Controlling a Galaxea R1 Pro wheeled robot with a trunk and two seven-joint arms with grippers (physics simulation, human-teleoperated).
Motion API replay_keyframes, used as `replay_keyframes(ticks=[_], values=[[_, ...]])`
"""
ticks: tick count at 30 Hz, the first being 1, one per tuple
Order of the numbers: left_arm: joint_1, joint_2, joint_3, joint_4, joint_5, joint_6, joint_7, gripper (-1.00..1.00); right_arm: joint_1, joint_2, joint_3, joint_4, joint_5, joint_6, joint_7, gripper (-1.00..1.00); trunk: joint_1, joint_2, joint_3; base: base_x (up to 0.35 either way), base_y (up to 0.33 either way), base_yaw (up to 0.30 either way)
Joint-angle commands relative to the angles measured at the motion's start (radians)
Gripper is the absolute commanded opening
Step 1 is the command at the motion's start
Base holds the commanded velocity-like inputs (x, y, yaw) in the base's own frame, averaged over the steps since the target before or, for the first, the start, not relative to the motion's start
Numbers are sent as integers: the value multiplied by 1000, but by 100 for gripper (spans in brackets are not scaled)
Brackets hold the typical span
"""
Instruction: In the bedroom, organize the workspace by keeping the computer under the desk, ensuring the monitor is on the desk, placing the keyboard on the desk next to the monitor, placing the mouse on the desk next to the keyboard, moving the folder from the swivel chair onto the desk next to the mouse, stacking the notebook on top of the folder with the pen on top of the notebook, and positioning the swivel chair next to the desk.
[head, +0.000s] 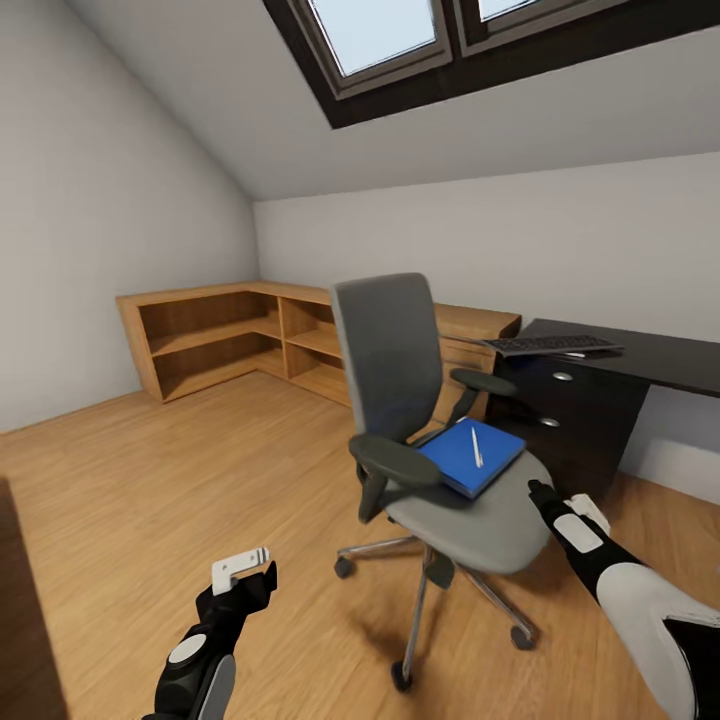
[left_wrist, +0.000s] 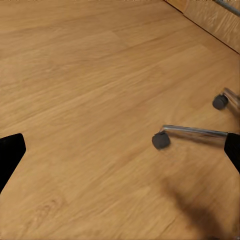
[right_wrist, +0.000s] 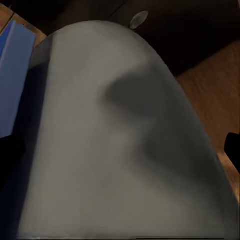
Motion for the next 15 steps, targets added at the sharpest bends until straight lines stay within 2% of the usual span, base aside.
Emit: replay_keyframes(ticks=[1, 5, 15], values=[[-1, 0, -2, -2, 11, 3, 9, 100, 0, 3, 0, 1, -24, -2, -2, 100, 0, 0, -1, 0, 0, 0], [-1, 1, -1, -2, 11, 3, 9, 100, 0, 3, -1, 2, -24, -2, -1, 100, 0, 0, -1, -52, 0, 0], [-1, 3, 1, -5, 11, 3, 10, 100, 0, 4, -2, 2, -24, -1, -1, 100, 0, 0, -1, -284, 0, 0]])
